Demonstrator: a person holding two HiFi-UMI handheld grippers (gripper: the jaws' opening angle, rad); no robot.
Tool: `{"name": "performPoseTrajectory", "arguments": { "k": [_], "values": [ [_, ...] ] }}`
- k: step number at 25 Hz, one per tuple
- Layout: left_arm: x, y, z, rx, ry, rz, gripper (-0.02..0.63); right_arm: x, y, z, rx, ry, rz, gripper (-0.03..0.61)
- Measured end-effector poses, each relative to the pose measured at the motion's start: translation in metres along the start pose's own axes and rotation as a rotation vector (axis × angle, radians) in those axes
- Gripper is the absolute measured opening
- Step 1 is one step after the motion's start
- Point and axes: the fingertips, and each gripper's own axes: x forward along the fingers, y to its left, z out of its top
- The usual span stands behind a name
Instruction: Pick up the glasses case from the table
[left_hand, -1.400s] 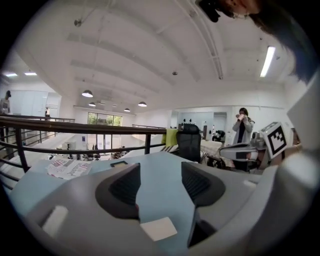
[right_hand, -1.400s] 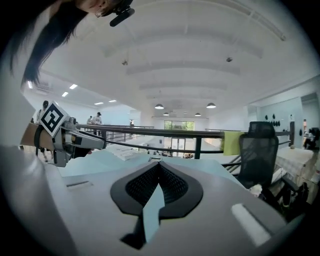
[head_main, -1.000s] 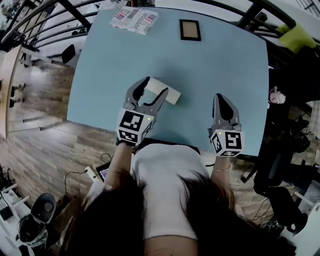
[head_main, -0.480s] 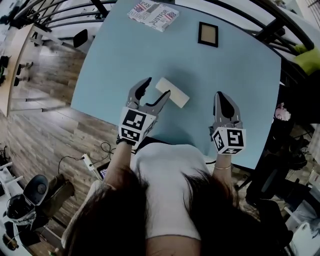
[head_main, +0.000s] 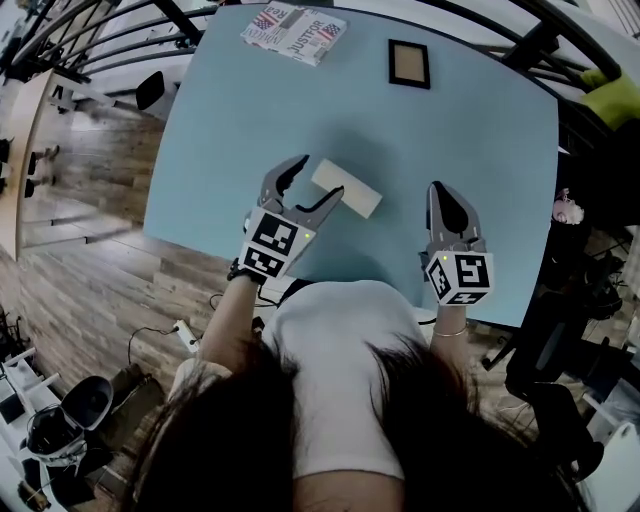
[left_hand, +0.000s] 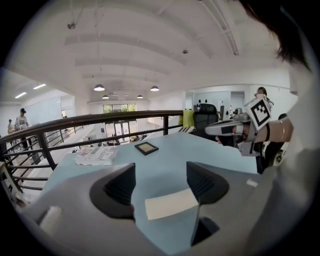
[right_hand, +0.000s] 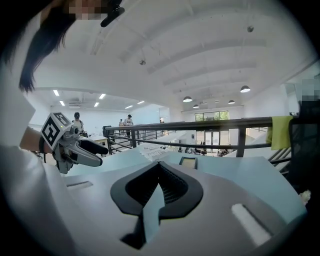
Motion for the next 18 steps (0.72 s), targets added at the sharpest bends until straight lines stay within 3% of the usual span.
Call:
{"name": "performPoseTrajectory", "arguments": {
  "k": [18],
  "values": [
    [0.034,-0.012,-0.041,0.184,0.169,-0.270,0.371,-0.002,-0.001,-0.025,0.069,0.071,-0.052,0.003]
  ]
}}
